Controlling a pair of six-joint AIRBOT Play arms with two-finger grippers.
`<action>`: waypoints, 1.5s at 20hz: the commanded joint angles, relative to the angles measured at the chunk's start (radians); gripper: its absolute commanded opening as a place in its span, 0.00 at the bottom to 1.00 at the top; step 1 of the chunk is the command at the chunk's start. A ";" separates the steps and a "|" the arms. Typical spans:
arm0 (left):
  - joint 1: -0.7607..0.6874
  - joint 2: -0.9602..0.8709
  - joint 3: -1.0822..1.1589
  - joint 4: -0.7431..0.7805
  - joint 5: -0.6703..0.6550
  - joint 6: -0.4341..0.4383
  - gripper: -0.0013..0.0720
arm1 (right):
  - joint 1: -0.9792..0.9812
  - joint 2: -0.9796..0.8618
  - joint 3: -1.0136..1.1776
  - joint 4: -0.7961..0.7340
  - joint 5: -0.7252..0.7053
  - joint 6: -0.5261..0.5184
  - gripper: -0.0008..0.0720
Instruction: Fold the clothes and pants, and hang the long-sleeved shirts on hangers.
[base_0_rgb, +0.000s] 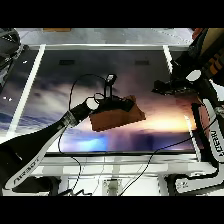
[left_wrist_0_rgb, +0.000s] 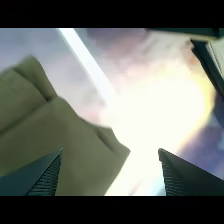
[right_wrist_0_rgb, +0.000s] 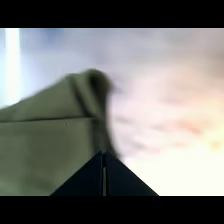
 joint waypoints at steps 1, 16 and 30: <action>0.029 0.027 0.000 0.005 0.050 0.000 0.98 | -0.041 -0.030 -0.001 -0.044 0.059 -0.125 0.04; 0.147 0.078 0.000 0.005 -0.101 0.000 0.98 | 0.094 -0.318 0.000 0.154 0.116 -0.116 0.96; 0.175 0.080 0.000 0.299 -0.106 0.000 0.70 | 0.388 -0.334 0.003 0.157 0.117 -0.221 0.05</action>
